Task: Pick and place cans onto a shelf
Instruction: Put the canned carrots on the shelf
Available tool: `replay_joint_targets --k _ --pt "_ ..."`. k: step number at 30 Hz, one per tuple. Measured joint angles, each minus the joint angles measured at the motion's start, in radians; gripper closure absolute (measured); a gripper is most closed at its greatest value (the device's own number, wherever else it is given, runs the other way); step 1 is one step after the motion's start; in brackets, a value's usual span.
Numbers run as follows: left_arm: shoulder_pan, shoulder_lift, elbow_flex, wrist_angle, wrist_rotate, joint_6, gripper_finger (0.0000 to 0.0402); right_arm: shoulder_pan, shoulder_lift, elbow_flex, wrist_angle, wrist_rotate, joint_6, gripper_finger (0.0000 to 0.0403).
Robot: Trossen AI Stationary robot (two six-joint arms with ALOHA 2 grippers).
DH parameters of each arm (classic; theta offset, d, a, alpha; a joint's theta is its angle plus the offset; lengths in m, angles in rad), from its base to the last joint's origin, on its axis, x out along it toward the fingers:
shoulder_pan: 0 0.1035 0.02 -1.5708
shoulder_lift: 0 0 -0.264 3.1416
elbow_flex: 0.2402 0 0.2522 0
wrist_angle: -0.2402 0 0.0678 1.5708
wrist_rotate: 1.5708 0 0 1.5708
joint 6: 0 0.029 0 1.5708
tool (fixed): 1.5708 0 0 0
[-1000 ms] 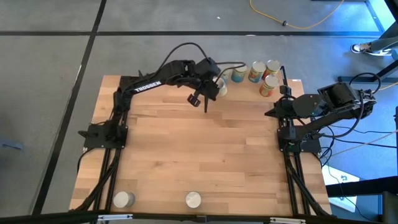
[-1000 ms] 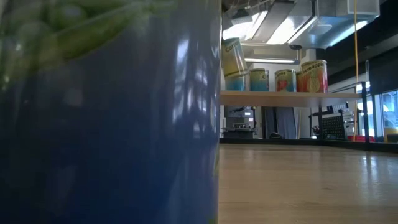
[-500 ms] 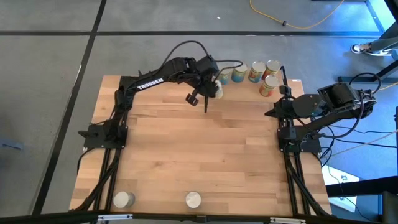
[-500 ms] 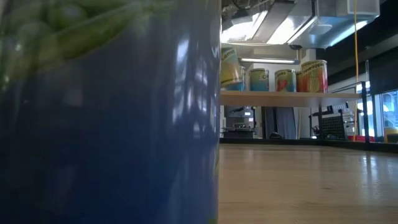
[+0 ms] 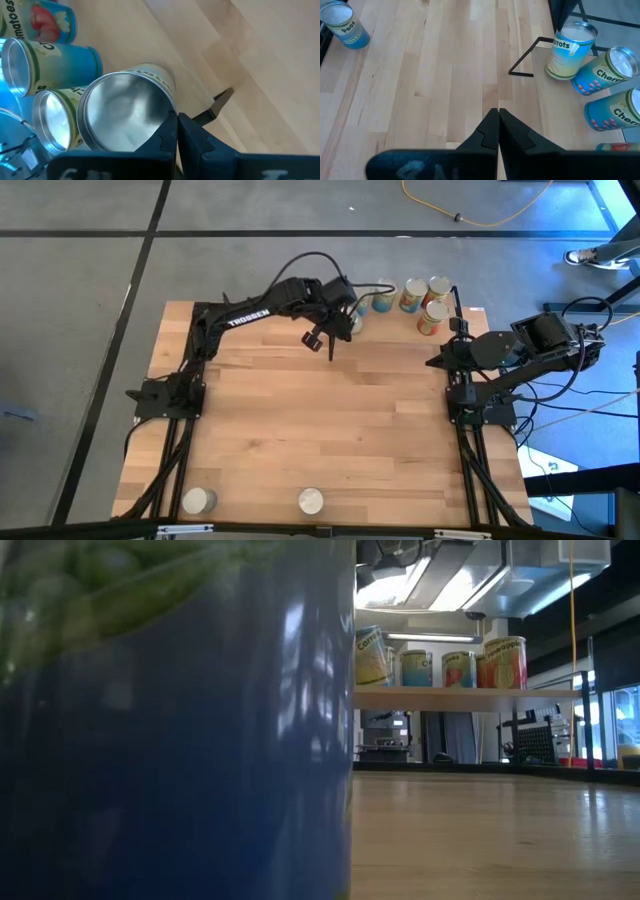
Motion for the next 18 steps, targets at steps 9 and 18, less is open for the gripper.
replay_joint_targets --k 9,18 --pt "-0.014 0.000 0.000 -0.002 -0.031 0.017 0.0401 0.000 0.000 0.000 0.000 0.000 0.000 0.0394" --pt "-0.019 -0.005 0.029 -0.058 -0.014 0.038 0.0401 0.000 0.000 0.000 0.001 0.000 0.000 0.0394"
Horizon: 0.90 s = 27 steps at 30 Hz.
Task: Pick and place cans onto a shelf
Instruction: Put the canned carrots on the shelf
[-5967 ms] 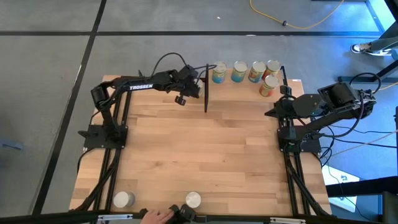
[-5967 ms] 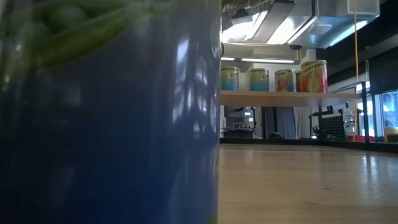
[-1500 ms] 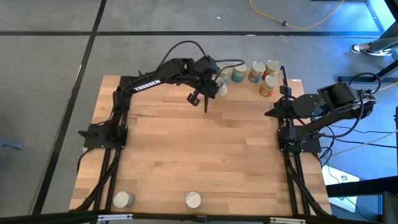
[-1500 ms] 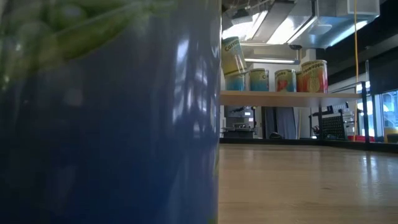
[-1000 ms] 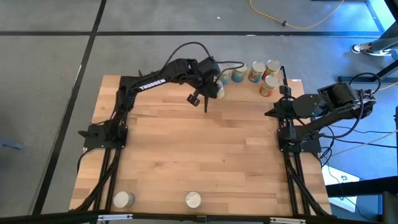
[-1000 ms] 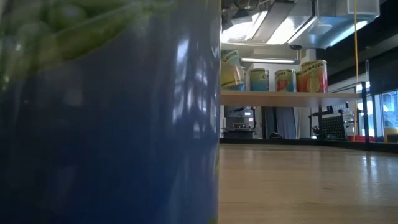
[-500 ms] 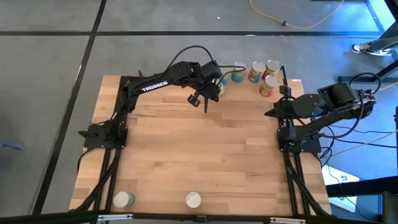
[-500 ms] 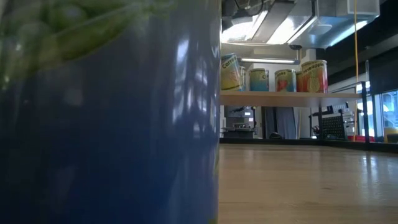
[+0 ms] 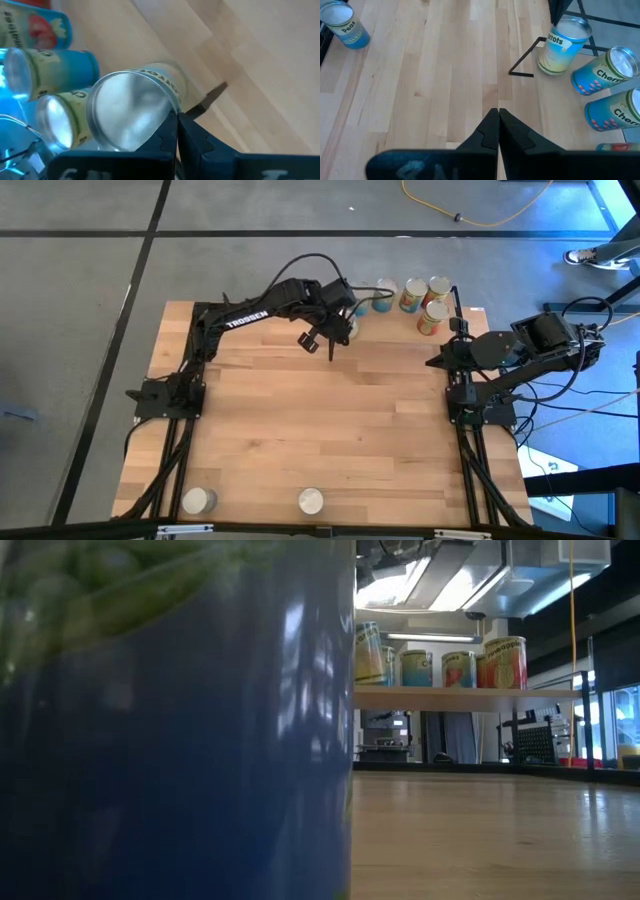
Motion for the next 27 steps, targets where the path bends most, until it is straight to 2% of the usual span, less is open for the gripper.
replay_joint_targets --k 9,13,19,27 --pt "0.009 0.002 0.000 -0.011 0.055 0.000 0.0401 0.000 0.000 0.000 0.000 0.000 0.000 0.0394" --pt "0.001 0.002 0.000 0.028 0.018 -0.026 0.0401 0.000 0.000 0.000 0.000 0.000 0.000 0.0394" --pt "-0.026 0.003 0.000 0.054 -0.108 -0.045 0.0401 0.000 0.000 0.000 0.000 -0.002 0.000 0.0394" --pt "-0.060 0.003 0.000 0.055 -0.106 0.028 0.0401 0.000 0.000 0.000 0.000 -0.003 0.000 0.0394"
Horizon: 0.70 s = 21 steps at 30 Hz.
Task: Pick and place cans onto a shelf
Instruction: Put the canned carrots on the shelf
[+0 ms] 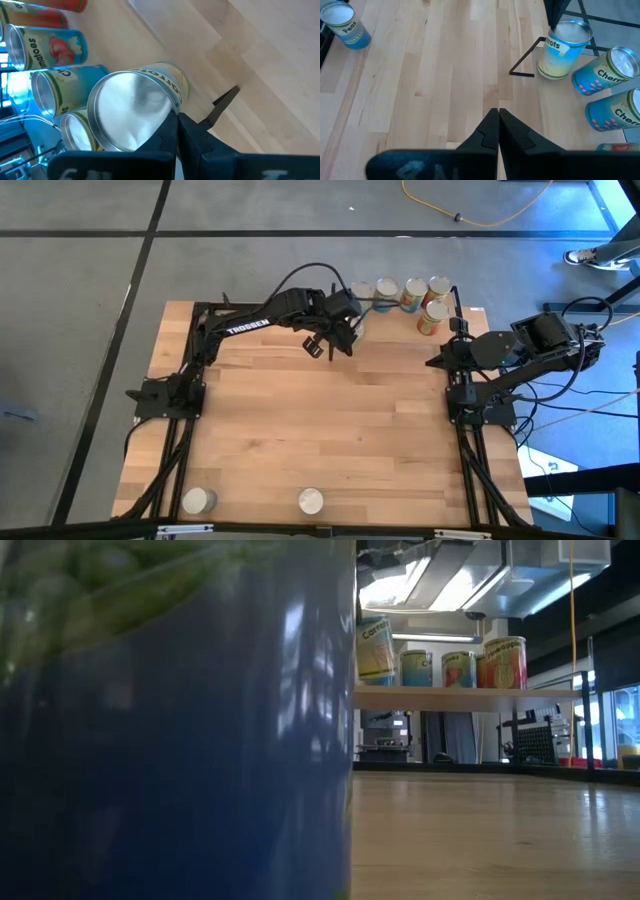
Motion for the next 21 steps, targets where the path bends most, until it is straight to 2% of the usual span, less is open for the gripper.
replay_joint_targets --k 4,8,13,21 --pt "0.001 0.000 0.000 0.000 0.012 -0.013 0.0401 0.000 0.000 0.000 0.000 0.000 0.000 0.0394" --pt "-0.006 0.000 0.000 -0.004 0.088 -0.032 0.0401 0.000 0.000 0.000 0.000 0.000 0.000 0.0394" --pt "-0.006 0.000 0.000 -0.011 0.075 -0.033 0.0401 0.000 0.000 0.000 0.000 0.000 0.000 0.0394" --pt "-0.056 0.000 0.000 -0.086 0.238 -0.117 0.0401 0.000 0.000 0.000 0.000 -0.005 0.003 0.0394"
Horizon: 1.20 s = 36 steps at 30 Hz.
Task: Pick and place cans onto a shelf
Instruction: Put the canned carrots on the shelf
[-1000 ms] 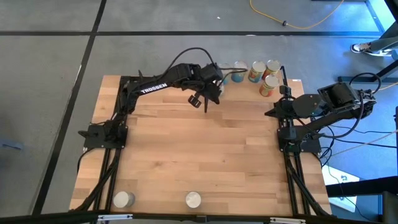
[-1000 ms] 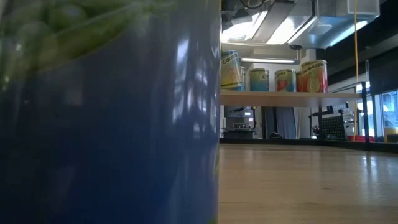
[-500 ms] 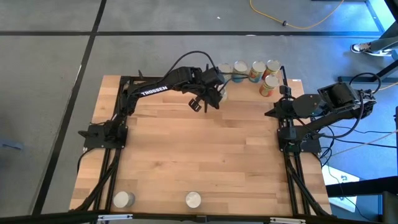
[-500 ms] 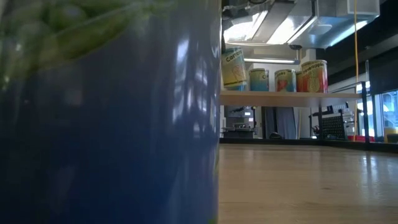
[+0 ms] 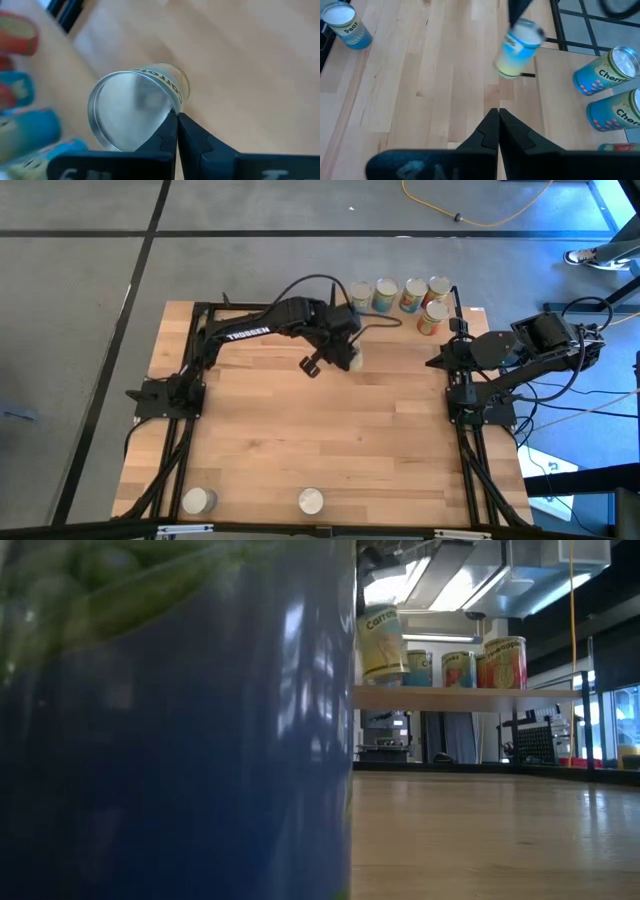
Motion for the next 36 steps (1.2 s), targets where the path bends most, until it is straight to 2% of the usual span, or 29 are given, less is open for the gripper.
replay_joint_targets --k 5,11,21,25,36 --pt "-0.059 0.000 -0.021 -0.002 0.078 -0.065 0.0401 0.000 0.000 0.000 0.000 0.000 -0.002 0.0394" --pt "-0.118 0.027 -0.100 0.024 0.073 -0.140 0.0401 0.000 0.000 0.000 0.000 0.000 -0.002 0.0394" --pt "-0.156 0.058 -0.265 0.190 0.021 -0.200 0.0401 0.000 0.000 0.000 0.000 -0.005 -0.002 0.0394" --pt "-0.168 0.058 -0.319 0.244 0.010 -0.220 0.0401 0.000 0.000 0.000 0.000 -0.041 -0.003 0.0394" --pt "-0.186 0.058 -0.385 0.305 -0.066 -0.244 0.0402 0.000 0.000 0.000 0.000 -0.046 -0.003 0.0394"
